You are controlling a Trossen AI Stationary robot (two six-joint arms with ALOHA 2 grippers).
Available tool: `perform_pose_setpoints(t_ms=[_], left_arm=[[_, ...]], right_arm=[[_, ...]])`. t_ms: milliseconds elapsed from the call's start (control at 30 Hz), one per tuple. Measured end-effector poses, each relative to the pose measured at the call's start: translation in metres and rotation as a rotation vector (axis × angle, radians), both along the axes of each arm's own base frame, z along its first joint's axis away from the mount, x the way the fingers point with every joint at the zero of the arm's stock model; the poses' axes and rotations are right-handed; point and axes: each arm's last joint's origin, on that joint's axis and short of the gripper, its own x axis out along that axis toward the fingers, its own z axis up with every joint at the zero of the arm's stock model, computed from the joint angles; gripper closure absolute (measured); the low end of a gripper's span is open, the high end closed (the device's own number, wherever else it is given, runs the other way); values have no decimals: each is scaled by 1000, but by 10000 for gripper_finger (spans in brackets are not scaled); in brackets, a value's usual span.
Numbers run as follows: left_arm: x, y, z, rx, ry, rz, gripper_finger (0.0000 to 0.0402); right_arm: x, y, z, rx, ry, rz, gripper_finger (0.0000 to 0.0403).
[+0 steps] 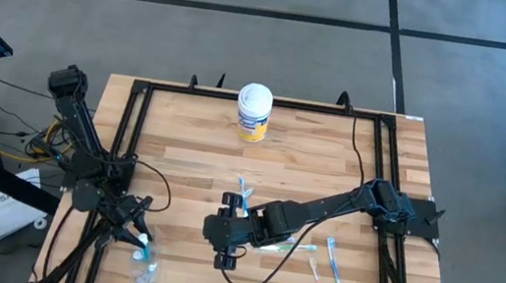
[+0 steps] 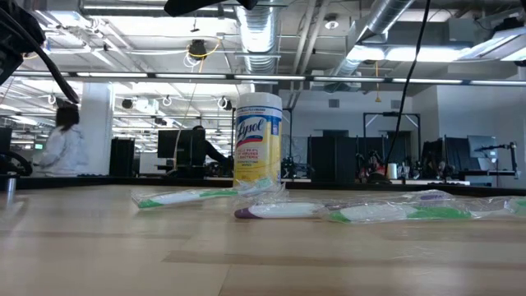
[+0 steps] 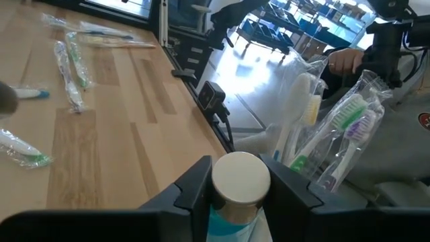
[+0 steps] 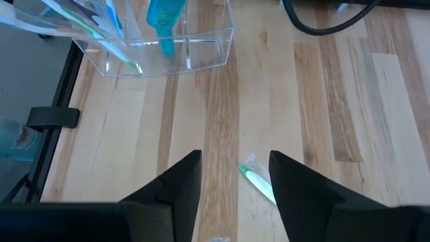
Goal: Pick & Place toothbrushing station
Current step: Put the blue mouthwash into the transparent organizer, then put the orange toothbrush into the transparent organizer
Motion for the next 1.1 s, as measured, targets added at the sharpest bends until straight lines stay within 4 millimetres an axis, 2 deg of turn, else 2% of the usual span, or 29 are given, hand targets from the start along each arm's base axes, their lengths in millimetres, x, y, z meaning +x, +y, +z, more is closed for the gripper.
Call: perform_pose_setpoints(t_ms=[300,667,1000,1100], left_arm=[[0,1,-2,12,4,0,288],[-3,10,-21,-8,62,81,284],[-2,9,-17,-52,44,78,283],[-2,10,-17,-51,29,131,283]], right_arm=[[0,0,0,0,0,0,243],[0,0,0,0,0,0,238],[-1,-1,-1,-12,18,5,239],[-3,-1,-2,-19,36,5,239]])
